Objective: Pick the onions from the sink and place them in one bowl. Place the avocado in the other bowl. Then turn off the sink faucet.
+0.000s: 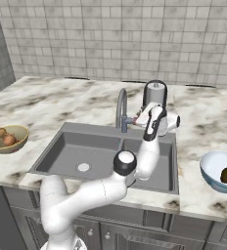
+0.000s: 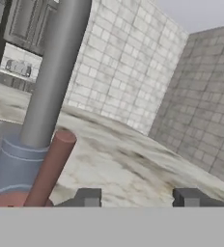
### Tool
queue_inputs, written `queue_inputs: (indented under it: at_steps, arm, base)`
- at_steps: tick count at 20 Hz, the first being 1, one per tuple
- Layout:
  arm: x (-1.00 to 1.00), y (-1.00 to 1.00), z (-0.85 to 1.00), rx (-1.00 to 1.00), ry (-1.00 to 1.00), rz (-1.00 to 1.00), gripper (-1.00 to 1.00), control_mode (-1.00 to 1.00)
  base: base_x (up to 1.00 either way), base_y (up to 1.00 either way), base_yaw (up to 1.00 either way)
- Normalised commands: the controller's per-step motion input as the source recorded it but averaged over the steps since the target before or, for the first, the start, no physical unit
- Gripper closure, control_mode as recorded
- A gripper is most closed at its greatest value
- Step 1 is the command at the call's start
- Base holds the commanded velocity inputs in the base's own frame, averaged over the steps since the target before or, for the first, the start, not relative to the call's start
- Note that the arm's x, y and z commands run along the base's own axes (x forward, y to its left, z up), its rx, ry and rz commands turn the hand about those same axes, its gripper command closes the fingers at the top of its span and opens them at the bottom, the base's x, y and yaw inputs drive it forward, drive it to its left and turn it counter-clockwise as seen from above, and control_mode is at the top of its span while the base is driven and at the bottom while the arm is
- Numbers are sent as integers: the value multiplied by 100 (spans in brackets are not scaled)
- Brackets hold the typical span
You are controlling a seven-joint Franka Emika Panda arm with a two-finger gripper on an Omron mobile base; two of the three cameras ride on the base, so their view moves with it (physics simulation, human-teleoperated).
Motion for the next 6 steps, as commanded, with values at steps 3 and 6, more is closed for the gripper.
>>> queue_inputs:
  at_steps: [3,6]
  arm:
    - [-12,64,100,0,-19,0,-100,-100]
    - [-15,67,100,0,-18,0,-100,-100]
  base:
    - [0,0,0]
    - [0,0,0]
